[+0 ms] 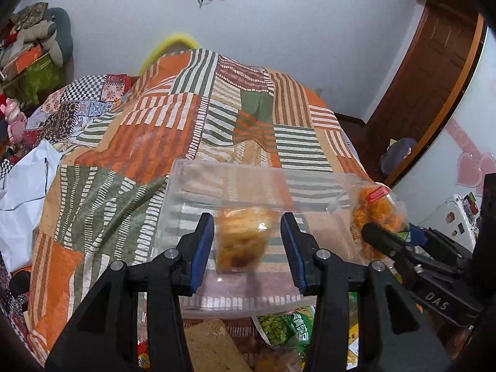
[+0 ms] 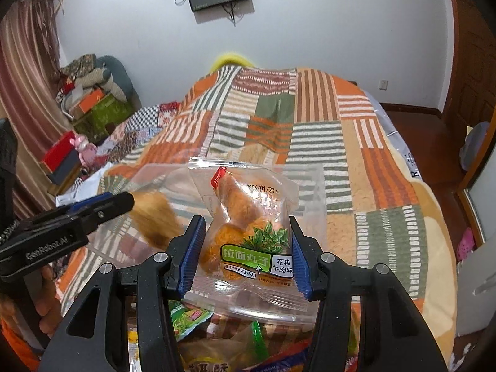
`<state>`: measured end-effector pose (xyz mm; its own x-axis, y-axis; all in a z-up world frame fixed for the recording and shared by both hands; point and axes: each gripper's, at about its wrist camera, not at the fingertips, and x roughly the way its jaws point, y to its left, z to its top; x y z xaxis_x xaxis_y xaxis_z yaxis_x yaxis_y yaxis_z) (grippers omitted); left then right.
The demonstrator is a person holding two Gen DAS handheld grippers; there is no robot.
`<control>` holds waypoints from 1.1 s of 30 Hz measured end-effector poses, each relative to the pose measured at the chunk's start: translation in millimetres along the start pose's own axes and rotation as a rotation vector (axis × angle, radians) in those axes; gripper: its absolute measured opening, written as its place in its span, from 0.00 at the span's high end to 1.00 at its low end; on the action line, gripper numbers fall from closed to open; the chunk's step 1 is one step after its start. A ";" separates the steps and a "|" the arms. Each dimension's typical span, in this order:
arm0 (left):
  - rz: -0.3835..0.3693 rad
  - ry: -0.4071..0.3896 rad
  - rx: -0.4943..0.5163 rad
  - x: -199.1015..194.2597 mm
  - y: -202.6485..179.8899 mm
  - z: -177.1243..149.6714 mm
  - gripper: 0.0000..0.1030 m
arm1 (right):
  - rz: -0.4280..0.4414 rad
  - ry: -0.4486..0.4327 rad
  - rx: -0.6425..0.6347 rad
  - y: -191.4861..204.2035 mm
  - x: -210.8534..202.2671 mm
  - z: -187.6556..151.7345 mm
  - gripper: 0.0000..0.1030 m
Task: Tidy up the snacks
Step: 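Carry both bags into the clear plastic box and open both tools, then grasp the blue chip bag with right tool while left tool grasps the red-white packet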
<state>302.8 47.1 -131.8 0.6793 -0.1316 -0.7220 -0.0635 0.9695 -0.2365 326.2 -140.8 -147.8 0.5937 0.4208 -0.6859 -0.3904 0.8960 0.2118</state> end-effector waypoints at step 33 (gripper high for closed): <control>0.060 -0.047 0.093 -102.2 8.8 -37.1 0.26 | -0.059 -0.096 -0.070 5.0 -81.3 -19.4 0.36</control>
<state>205.7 61.4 -84.3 0.7101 -0.0648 -0.7011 -0.0384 0.9907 -0.1306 262.3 -173.4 -104.5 0.6804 0.3828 -0.6249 -0.3996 0.9086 0.1215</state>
